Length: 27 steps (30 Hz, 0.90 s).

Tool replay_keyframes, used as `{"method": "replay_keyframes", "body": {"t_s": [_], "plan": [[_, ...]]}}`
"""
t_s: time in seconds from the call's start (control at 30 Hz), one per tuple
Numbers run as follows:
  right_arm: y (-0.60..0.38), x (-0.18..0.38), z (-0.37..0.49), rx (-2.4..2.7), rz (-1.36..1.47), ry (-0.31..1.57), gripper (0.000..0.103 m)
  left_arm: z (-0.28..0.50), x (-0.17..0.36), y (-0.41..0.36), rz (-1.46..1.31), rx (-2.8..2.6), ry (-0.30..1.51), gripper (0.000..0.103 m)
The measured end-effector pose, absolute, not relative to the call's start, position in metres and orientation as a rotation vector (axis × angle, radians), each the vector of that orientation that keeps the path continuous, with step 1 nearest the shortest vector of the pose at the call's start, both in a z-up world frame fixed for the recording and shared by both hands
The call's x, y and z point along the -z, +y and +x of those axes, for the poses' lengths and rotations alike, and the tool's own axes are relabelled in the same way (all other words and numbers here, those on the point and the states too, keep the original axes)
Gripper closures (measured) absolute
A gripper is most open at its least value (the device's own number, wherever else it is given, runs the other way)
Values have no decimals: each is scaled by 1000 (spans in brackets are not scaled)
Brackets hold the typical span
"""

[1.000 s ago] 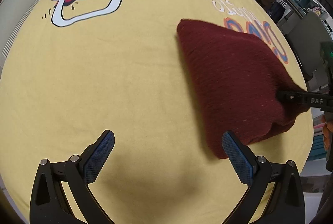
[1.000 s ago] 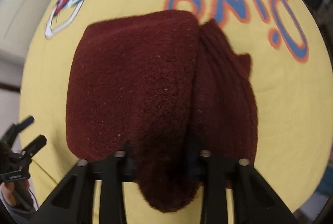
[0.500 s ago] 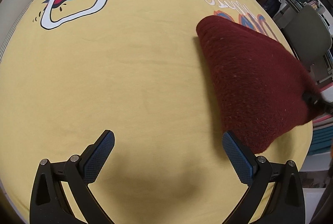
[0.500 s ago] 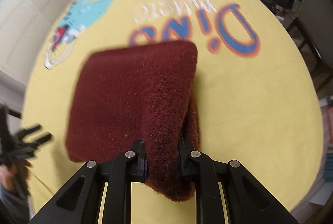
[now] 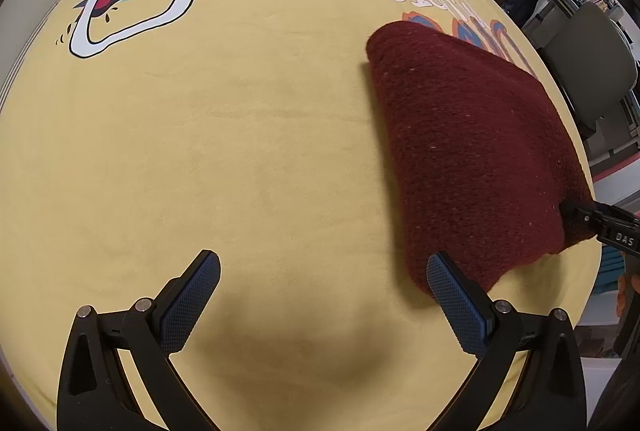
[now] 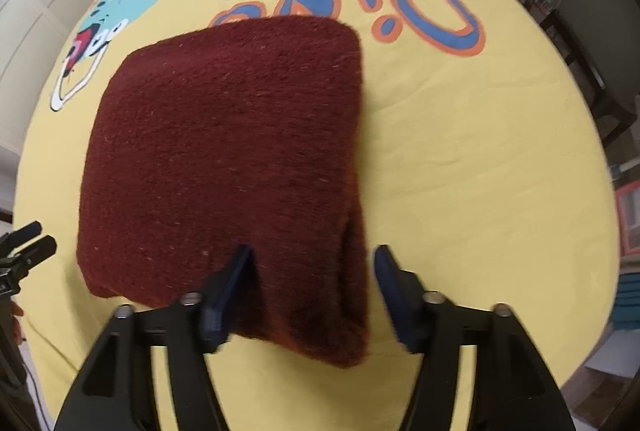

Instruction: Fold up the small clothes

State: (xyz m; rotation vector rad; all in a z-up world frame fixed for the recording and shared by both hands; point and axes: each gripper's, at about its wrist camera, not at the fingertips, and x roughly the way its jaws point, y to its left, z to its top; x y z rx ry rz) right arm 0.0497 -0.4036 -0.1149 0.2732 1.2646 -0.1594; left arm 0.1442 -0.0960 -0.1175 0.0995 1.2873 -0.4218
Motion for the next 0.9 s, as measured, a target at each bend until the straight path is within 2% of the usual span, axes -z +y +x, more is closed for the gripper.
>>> {"method": "replay_keyframes", "body": {"t_s": [0.1,0.27,0.37,0.47,0.73,0.9], "plan": [[-408,106,45,144,264,1254,25,144,117,-102,105,424,1281,1],[-407,87,46,102,220,1229,22,148,115,-118,149,468,1246,1],[-406,72,55,84,198,1192,16,159,112,-134,135,485,1248,1],[-404,71,70,19,204,1172,0,173,107,-161,94,538,1272,1],[-412,122,96,-28,343,1243,0,194,134,-220,137,523,1335,1],[-419,169,96,-52,434,1302,1,191,166,-225,146,502,1371,1]]}}
